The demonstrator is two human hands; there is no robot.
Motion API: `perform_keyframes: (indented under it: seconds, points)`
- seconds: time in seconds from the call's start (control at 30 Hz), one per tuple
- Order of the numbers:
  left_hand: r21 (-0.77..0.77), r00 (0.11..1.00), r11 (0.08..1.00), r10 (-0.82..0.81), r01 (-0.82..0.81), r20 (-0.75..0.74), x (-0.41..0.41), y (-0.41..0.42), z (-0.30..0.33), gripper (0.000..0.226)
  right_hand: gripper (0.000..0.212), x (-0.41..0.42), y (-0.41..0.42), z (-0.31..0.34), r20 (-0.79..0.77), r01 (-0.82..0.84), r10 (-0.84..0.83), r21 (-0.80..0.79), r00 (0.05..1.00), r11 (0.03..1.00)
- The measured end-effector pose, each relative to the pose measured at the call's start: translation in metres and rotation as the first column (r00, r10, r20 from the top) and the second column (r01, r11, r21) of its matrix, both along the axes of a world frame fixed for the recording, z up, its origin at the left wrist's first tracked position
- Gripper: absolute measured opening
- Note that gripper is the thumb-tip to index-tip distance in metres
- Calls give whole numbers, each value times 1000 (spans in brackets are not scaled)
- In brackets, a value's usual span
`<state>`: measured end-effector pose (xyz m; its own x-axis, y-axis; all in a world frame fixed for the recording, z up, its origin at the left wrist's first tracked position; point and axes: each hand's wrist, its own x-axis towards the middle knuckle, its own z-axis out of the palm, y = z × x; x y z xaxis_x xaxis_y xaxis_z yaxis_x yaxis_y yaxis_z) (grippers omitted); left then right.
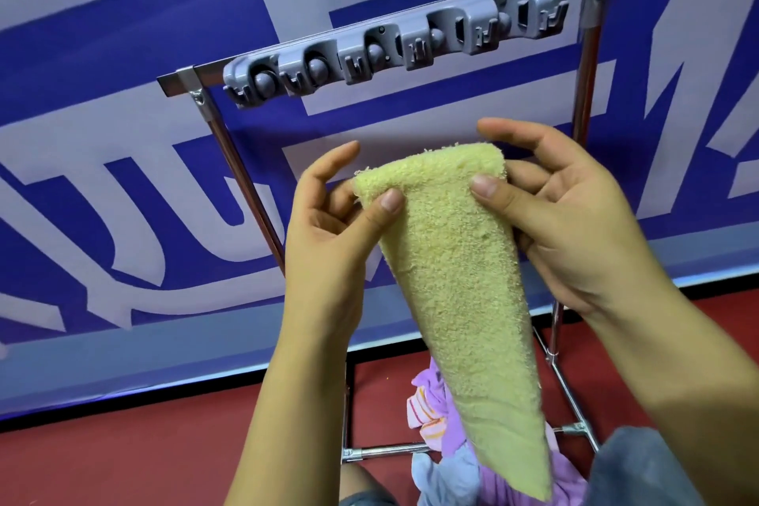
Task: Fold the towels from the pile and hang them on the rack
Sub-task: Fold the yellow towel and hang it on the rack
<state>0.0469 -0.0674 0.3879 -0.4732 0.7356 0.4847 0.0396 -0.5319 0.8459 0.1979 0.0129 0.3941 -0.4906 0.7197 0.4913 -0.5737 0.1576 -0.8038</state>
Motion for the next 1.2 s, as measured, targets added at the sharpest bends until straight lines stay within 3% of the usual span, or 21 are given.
perform_keyframes:
  seconds: [0.13,0.2,0.27,0.4,0.53,0.73,0.8,0.93,1.1,1.2]
  points:
    - [5,999,1000,22,-21,-34,-3,-1,2,46,39,-1,9,-6,192,187,-232,225,954,956]
    - [3,998,1000,21,-21,-60,-4,-1,5,48,37,-4,13,-4,236,329,-452,422,860,845]
    - [2,998,1000,24,-24,-62,-6,-2,8,46,41,-7,14,7,245,327,-573,621,783,712]
    - [-19,998,999,40,-41,-52,-21,-3,17,48,34,-17,17,40,400,-11,-441,751,803,660]
    - [-47,997,996,74,-76,-30,-41,-4,27,46,28,-43,25,71,494,-246,-446,827,746,506]
    - [-66,988,987,146,-149,-41,-77,-4,46,45,23,-89,28,117,695,-565,-379,718,611,407]
    - [-71,983,982,172,-177,-68,-90,-3,55,45,23,-106,28,127,743,-602,-354,669,568,436]
    - [-94,959,957,265,-274,-100,-116,4,73,41,26,-137,28,147,808,-578,-238,561,539,592]
    - [-116,856,850,499,-514,-132,-141,12,94,33,21,-176,33,171,814,-432,-94,397,573,810]
    - [-84,791,787,604,-611,-99,-146,14,99,17,15,-199,36,185,783,-363,-41,333,620,870]
